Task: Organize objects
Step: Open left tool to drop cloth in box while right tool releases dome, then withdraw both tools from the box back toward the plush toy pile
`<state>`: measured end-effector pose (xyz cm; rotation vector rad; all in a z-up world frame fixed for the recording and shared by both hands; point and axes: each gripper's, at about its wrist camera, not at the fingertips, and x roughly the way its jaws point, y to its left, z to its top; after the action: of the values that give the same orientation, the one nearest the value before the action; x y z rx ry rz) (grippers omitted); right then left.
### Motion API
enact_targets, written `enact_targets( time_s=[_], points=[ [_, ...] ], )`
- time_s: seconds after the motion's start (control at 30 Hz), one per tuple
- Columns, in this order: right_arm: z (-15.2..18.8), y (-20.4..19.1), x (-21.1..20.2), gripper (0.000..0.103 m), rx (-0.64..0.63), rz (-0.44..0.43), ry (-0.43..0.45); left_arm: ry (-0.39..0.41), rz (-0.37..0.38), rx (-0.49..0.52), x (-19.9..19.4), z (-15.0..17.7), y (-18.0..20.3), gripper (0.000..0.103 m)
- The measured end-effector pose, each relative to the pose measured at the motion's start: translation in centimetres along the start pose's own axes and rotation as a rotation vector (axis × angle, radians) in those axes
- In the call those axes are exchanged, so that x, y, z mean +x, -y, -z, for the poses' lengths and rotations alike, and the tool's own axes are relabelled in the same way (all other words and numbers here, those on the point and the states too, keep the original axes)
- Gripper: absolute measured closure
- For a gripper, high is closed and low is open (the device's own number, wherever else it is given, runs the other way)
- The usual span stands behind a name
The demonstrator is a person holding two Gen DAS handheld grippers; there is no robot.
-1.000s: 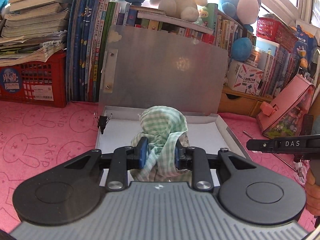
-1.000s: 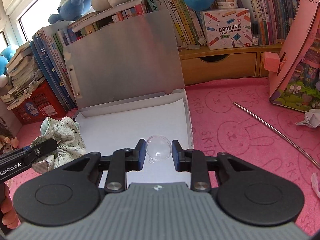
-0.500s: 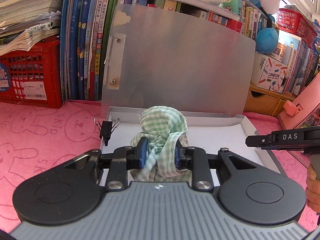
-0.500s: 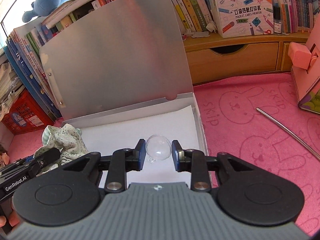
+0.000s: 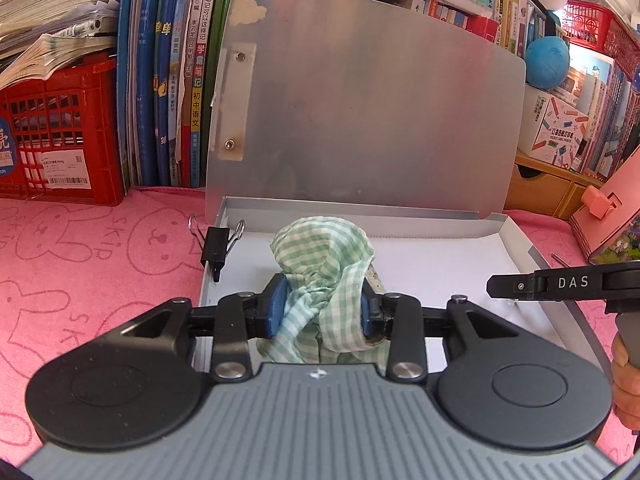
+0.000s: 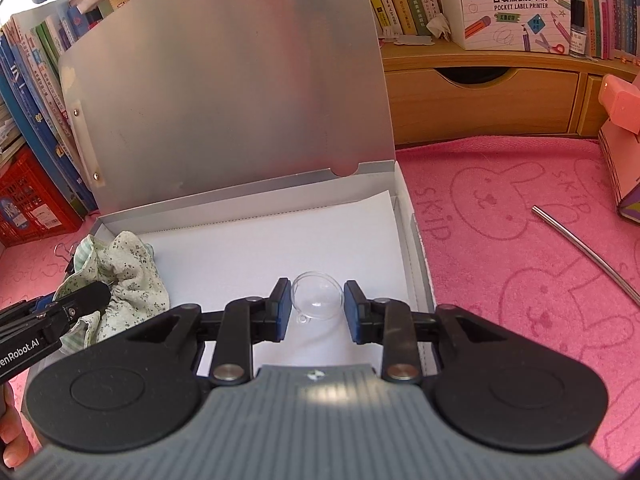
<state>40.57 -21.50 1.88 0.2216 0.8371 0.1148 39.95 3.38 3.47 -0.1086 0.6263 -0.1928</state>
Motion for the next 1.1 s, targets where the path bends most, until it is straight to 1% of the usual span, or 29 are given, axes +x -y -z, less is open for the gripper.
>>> enact_targets(
  time_s=[0.03,0.1,0.17,0.23,0.37,0.6,0.83,0.97,1.1],
  points=[
    [0.0,0.0,-0.1,0.048,0.003,-0.006,0.002,0.005,-0.001,0.004,-0.2,0.0,0.1,0.046],
    [0.1,0.0,-0.6,0.047,0.004,-0.012,0.007,0.013,0.009,-0.001,-0.9,-0.2,0.2,0.029],
    [0.2,-0.1,-1.2,0.045,-0.002,-0.004,0.012,0.019,0.018,-0.014,-1.8,-0.4,0.1,0.025],
    [0.3,-0.2,-1.8,0.045,-0.006,-0.003,0.017,0.029,0.016,-0.016,-2.7,-0.5,0.2,0.024],
    [0.8,-0.6,-3.9,0.044,-0.025,-0.009,0.032,0.051,0.007,0.014,-5.4,-0.5,0.7,0.024],
    [3.1,-1.3,-8.5,0.04,-0.106,0.001,0.07,0.092,0.021,0.082,-11.0,0.7,1.9,0.016],
    [5.7,-0.8,-12.8,0.036,-0.112,-0.014,0.092,0.112,0.065,0.112,-15.7,3.2,3.6,0.014],
    [7.2,-0.2,-14.8,0.035,-0.118,-0.018,0.099,0.111,0.084,0.163,-17.9,5.3,5.2,0.014],
    [8.6,0.1,-16.7,0.033,-0.129,-0.022,0.115,0.12,0.1,0.186,-19.7,7.2,6.2,0.013]
  ],
)
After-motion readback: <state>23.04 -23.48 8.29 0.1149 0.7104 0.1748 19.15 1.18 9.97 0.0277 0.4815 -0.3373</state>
